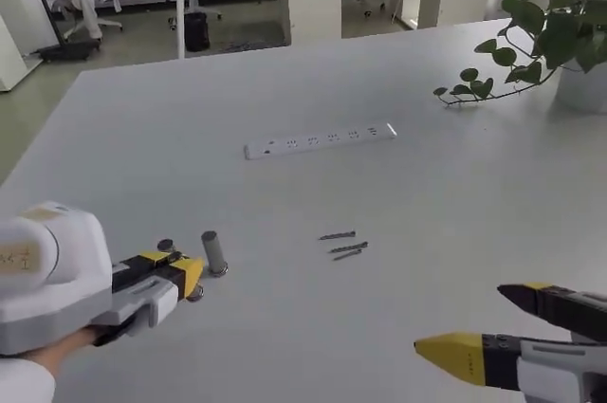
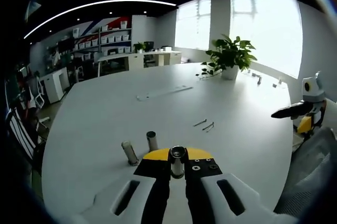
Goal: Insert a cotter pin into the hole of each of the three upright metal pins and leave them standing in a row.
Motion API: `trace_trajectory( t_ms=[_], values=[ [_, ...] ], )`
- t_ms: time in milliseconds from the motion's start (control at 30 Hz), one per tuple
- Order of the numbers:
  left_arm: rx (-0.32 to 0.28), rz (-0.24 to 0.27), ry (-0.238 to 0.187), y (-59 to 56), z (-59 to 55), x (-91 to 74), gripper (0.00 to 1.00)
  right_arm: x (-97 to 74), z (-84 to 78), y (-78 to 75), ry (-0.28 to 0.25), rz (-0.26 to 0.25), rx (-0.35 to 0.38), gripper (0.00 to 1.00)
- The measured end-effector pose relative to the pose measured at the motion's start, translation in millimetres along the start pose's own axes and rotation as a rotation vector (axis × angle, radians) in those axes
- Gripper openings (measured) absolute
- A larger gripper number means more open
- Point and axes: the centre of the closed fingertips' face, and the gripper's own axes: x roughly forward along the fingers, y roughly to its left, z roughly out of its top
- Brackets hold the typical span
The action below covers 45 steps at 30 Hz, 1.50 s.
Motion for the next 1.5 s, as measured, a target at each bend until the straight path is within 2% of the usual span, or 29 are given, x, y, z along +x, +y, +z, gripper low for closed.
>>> trace_trajectory(
  t_ms=[233, 300, 333, 400, 600, 700, 833, 1000, 1067, 1167, 1267, 1367, 1433, 1500],
  values=[
    [0.006, -0.009, 0.008, -14.4, -5.2, -2.3, 0.07, -2.9, -1.7, 1.5, -0.003, 0.005, -0.004, 0.91],
    [0.016, -0.022, 0.015, -23.2, -9.1, -2.6, 0.07, -2.9, -2.4, 2.8, -0.002, 0.008, -0.008, 0.91],
    [0.015, -0.022, 0.015, -24.2, -9.6, -2.5, 0.07, -2.9, -2.3, 2.9, -0.003, 0.008, -0.008, 0.91],
    [0.000, -0.039, 0.014, -34.4, -13.9, -1.0, 0.07, -2.8, -3.1, 4.7, -0.002, 0.013, -0.011, 0.90],
    [0.004, -0.095, 0.038, -59.0, -28.3, 8.8, 0.07, -3.0, -4.0, 7.3, 0.004, 0.019, -0.020, 0.90],
    [-0.045, -0.093, 0.029, -67.1, -29.1, 13.7, 0.07, -2.2, -5.9, 5.9, 0.009, 0.016, -0.021, 0.90],
    [-0.035, -0.100, 0.027, -78.3, -30.8, 20.7, 0.07, -1.2, -10.2, 5.3, 0.015, 0.017, -0.016, 0.90],
    [-0.049, -0.088, 0.037, -80.3, -36.6, 25.8, 0.07, -2.6, -9.7, 4.0, 0.003, 0.017, -0.010, 0.90],
    [-0.036, -0.090, 0.046, -81.0, -41.1, 26.9, 0.07, -3.3, -9.3, 3.3, 0.000, 0.017, -0.009, 0.90],
    [0.015, -0.091, 0.082, -82.7, -51.5, 25.4, 0.07, -4.2, -9.2, 2.6, -0.001, 0.014, -0.008, 0.90],
    [0.010, -0.091, 0.094, -84.2, -59.5, 24.3, 0.07, -5.0, -9.3, 2.2, -0.005, 0.015, -0.003, 0.89],
    [0.007, -0.084, 0.100, -83.1, -65.2, 24.3, 0.07, -5.4, -10.7, 1.3, -0.002, 0.012, -0.001, 0.89],
    [0.026, -0.077, 0.092, -81.1, -67.0, 24.4, 0.07, -5.6, -11.3, 1.3, 0.000, 0.012, 0.000, 0.89],
    [0.013, -0.061, 0.098, -77.5, -68.3, 24.9, 0.07, -5.7, -11.5, 1.2, 0.000, 0.011, 0.000, 0.89]
  ],
)
